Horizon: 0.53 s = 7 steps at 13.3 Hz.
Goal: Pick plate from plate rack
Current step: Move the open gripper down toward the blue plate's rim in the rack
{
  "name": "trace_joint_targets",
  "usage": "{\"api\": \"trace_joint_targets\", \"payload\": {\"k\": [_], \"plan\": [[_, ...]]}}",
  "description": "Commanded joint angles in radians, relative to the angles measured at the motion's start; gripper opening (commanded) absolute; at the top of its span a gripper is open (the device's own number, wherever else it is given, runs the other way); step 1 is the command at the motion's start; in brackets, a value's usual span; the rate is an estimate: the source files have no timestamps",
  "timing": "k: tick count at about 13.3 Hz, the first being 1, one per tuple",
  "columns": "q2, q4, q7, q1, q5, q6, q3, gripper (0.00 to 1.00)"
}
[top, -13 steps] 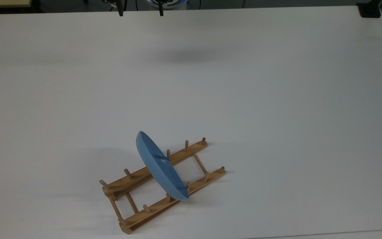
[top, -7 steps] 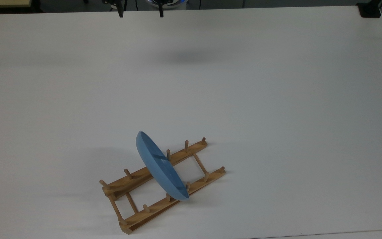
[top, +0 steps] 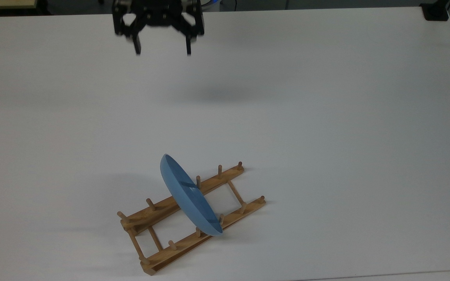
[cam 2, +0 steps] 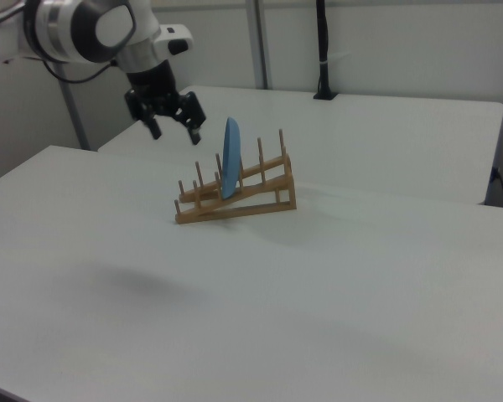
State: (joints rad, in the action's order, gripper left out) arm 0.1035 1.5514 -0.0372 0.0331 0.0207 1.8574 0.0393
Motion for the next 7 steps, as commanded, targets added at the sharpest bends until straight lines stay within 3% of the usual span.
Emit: {"api": "trace_joint_targets", "payload": {"k": [1,2,5,7], "plan": [[0.091,-0.045,-0.003,-0.019,0.083,0.17,-0.001,1.0],[0.128,-0.045,0.031,-0.022,0.126,0.242,0.001,1.0],[0.235,-0.047,0.211,-0.052,0.351,0.431,-0.001,0.72],[0.278,-0.047,0.356,-0.071,0.468,0.5,-0.002,0.62]]}}
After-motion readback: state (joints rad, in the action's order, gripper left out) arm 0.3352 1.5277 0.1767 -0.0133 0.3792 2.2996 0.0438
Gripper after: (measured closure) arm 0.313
